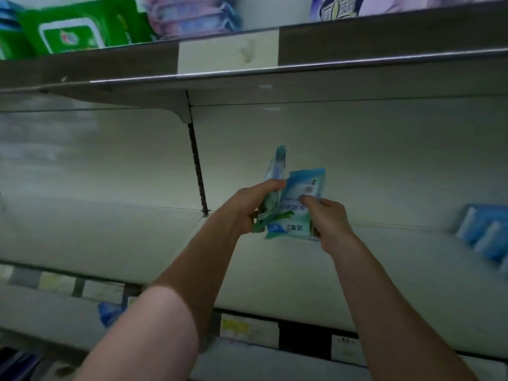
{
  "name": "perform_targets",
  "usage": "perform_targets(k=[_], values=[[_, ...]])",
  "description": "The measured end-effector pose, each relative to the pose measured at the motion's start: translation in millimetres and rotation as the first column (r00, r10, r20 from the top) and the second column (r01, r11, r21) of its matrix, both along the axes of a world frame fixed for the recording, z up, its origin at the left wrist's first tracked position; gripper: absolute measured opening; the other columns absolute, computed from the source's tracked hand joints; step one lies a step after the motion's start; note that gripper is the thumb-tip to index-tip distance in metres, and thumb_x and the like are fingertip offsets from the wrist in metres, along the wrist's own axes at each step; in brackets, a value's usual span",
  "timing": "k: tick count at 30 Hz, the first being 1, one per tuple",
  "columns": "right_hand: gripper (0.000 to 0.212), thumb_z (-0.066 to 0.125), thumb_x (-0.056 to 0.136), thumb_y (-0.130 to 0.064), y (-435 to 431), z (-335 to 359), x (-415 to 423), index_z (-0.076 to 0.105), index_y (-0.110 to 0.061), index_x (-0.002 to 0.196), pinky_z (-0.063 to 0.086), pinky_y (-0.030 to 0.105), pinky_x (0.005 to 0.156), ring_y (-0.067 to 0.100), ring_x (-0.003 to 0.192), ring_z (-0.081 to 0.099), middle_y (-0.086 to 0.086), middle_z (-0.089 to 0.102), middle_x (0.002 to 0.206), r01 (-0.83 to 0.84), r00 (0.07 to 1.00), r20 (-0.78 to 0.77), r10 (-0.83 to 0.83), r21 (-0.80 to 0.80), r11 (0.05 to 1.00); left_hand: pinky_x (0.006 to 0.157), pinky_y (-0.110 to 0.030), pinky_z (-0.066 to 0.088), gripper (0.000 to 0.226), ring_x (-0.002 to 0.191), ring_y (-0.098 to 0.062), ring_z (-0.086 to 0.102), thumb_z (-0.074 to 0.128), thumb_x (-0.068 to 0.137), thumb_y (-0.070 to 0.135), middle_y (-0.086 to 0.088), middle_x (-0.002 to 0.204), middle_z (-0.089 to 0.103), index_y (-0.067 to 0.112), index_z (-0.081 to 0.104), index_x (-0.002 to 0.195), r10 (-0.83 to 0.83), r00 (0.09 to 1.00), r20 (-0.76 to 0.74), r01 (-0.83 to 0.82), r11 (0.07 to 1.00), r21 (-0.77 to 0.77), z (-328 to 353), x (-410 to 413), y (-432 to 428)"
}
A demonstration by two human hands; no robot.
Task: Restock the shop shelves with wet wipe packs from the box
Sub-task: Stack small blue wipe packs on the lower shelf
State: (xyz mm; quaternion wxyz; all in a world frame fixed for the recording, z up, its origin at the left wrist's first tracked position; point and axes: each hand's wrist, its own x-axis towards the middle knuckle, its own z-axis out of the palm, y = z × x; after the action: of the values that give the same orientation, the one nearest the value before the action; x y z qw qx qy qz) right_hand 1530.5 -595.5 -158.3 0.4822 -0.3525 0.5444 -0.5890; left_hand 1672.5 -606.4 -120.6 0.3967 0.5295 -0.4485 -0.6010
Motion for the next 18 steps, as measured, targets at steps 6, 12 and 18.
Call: perform_targets(k=[6, 12, 18], values=[[0.008, 0.066, 0.085, -0.001, -18.2, -15.7, -21.0, 0.060, -0.003, 0.090, 0.056, 0.027, 0.051, 0.022, 0.069, 0.062, 0.016, 0.064, 0.087, 0.113, 0.952, 0.280, -0.123, 0.050, 0.992, 0.098, -0.055, 0.040, 0.027, 0.094, -0.028, 0.061, 0.066, 0.084, 0.042, -0.005, 0.106, 0.061, 0.020, 0.061, 0.100, -0.127, 0.991, 0.039, 0.124, 0.989, 0.078, -10.3, -6.2, -24.0], [0.020, 0.068, 0.086, -0.009, -28.2, -28.2, -25.0, 0.062, -0.006, 0.104, 0.059, 0.028, 0.058, 0.023, 0.079, 0.067, 0.014, 0.069, 0.094, -0.060, 0.947, 0.320, 0.029, 0.089, 0.994, 0.077, -0.035, 0.053, 0.033, 0.084, -0.030, 0.067, 0.071, 0.082, 0.028, -0.020, 0.106, 0.069, 0.001, 0.068, 0.101, -0.056, 0.998, 0.004, 0.056, 0.998, -0.006, -26.5, -12.9, -43.6], [0.009, 0.068, 0.087, -0.020, -39.1, -35.2, -36.9, 0.065, -0.013, 0.092, 0.059, 0.032, 0.073, 0.017, 0.077, 0.066, 0.006, 0.069, 0.088, -0.116, 0.964, 0.252, 0.086, 0.105, 0.988, 0.057, -0.023, 0.050, 0.020, 0.066, -0.021, 0.062, 0.069, 0.084, 0.020, -0.015, 0.085, 0.067, 0.000, 0.067, 0.087, -0.012, 0.993, 0.114, 0.021, 0.997, -0.078, -30.3, -10.0, -61.6]])
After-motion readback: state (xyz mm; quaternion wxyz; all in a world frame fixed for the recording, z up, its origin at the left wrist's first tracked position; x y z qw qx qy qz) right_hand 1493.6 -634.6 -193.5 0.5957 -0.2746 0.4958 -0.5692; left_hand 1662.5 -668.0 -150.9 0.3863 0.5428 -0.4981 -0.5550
